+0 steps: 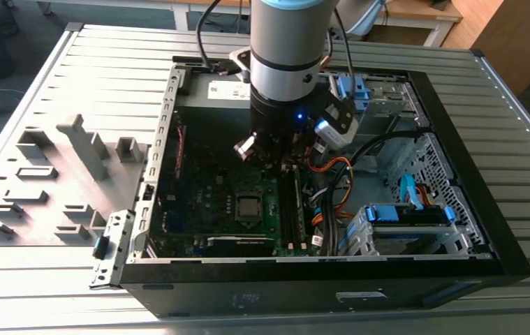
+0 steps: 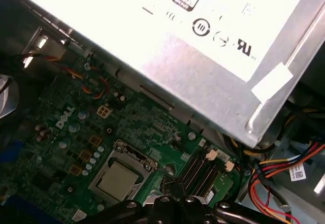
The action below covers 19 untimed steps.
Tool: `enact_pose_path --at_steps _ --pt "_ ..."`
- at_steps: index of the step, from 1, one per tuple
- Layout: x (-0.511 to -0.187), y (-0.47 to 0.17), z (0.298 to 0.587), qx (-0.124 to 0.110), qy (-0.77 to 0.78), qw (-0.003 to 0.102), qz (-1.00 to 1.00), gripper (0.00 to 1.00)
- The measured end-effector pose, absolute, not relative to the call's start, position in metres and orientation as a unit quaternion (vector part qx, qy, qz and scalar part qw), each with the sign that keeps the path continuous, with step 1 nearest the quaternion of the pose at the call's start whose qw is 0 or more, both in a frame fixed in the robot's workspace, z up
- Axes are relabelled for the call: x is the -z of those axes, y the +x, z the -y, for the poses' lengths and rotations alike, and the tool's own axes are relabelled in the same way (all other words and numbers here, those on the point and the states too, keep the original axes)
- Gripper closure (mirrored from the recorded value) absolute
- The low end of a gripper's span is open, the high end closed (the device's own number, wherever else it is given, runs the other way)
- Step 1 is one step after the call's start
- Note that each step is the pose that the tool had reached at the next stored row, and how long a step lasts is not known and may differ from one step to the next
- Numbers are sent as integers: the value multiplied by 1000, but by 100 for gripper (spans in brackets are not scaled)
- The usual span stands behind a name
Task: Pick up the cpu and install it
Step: 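Close the cpu cover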
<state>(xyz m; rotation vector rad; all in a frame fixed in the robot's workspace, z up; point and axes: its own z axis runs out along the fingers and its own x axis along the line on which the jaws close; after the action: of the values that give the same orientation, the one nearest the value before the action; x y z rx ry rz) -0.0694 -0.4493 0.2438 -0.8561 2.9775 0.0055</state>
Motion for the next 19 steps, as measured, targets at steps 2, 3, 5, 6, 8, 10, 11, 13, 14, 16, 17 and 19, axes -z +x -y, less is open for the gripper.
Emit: enact_pose_path --at_steps 2,3,5,6,8,10,11,13,14,16,17,19 --pt "-244 -69 449 -2 -276 22 -961 89" --pt "-244 -70 449 -2 -276 22 -961 89" --pt "-244 -70 449 -2 -276 22 -961 89" --pt "-244 -70 449 -2 -276 22 -961 89" --pt "-244 -70 449 -2 -276 22 -961 89" --pt "-244 -70 449 -2 -276 22 -961 89" --pt "-244 -70 449 -2 -276 22 -961 89" --pt "-244 -70 449 -2 -276 22 -961 89" --pt "-245 -70 449 -2 -276 22 -961 89" --pt "-250 -70 449 -2 -276 22 -961 89" --pt "-253 -70 449 -2 -276 22 -961 89" --pt "-255 -70 449 -2 -276 22 -961 89"
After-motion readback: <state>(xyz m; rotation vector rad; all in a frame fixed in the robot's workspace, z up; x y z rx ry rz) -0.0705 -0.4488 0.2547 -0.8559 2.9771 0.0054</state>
